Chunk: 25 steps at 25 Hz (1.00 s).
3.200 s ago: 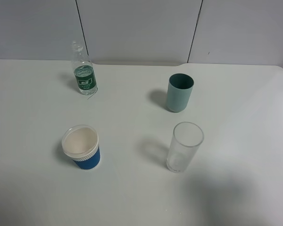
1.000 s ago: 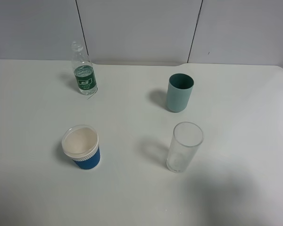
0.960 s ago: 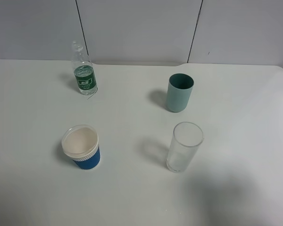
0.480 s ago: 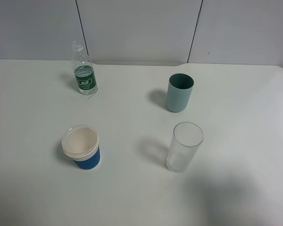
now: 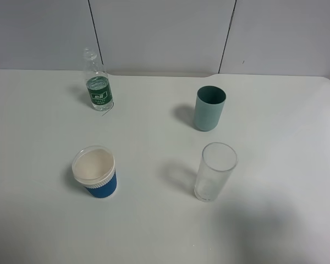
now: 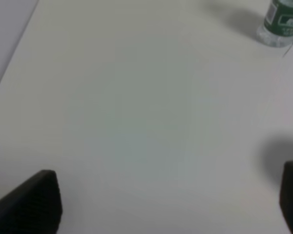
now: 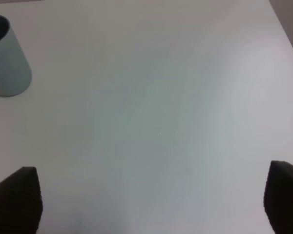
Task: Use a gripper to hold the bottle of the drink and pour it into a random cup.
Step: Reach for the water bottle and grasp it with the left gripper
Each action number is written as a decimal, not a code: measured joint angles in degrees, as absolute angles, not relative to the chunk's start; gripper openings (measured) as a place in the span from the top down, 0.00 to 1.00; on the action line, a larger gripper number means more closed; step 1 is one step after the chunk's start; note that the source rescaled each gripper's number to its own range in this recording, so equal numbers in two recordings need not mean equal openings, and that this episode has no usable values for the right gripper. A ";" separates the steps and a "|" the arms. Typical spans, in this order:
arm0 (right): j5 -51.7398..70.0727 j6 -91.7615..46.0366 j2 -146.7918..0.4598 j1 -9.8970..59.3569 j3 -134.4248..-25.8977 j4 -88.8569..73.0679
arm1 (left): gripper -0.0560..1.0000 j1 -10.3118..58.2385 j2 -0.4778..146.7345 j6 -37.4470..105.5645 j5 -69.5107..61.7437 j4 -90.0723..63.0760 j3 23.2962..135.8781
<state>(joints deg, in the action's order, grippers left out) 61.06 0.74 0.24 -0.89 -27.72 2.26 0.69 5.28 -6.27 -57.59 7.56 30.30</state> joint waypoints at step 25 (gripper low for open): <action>61.06 0.74 0.24 -0.89 -27.72 2.26 | 0.23 0.69 28.83 6.46 -26.77 2.03 30.63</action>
